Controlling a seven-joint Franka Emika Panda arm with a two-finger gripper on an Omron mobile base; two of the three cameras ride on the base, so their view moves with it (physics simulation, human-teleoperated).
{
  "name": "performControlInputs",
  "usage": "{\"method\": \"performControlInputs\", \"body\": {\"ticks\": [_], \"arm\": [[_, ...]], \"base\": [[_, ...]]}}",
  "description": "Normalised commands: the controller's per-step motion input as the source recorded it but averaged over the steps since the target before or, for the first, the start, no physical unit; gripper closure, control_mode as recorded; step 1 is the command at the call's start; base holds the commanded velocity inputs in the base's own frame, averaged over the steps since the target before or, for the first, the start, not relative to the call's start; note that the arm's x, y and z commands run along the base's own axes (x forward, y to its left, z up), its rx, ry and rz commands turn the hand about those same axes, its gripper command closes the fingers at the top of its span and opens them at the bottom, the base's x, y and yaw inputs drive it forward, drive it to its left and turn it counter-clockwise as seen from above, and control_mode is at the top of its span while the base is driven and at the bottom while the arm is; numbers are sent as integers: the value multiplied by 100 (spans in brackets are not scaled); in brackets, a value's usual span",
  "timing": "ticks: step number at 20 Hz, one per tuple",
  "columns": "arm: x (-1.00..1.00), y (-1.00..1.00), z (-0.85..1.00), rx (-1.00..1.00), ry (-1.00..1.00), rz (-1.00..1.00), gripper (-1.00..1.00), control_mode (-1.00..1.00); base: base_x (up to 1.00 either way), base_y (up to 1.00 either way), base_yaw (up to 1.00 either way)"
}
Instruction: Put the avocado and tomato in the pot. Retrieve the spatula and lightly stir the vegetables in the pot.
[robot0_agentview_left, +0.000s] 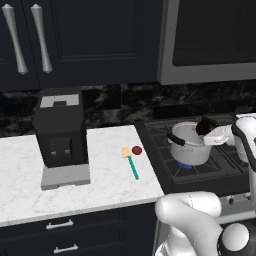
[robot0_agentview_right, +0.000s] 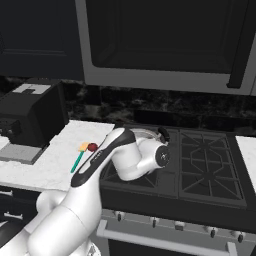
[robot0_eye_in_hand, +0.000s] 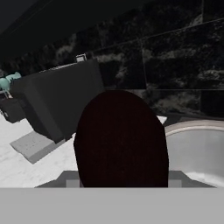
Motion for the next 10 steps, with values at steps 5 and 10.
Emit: {"method": "performControlInputs", "body": {"ticks": [5,10], "arm": [[14,0,0,0,0,0,100,-100],[18,0,0,0,0,0,100,-100]], "base": [[0,0,0],[0,0,0]]}}
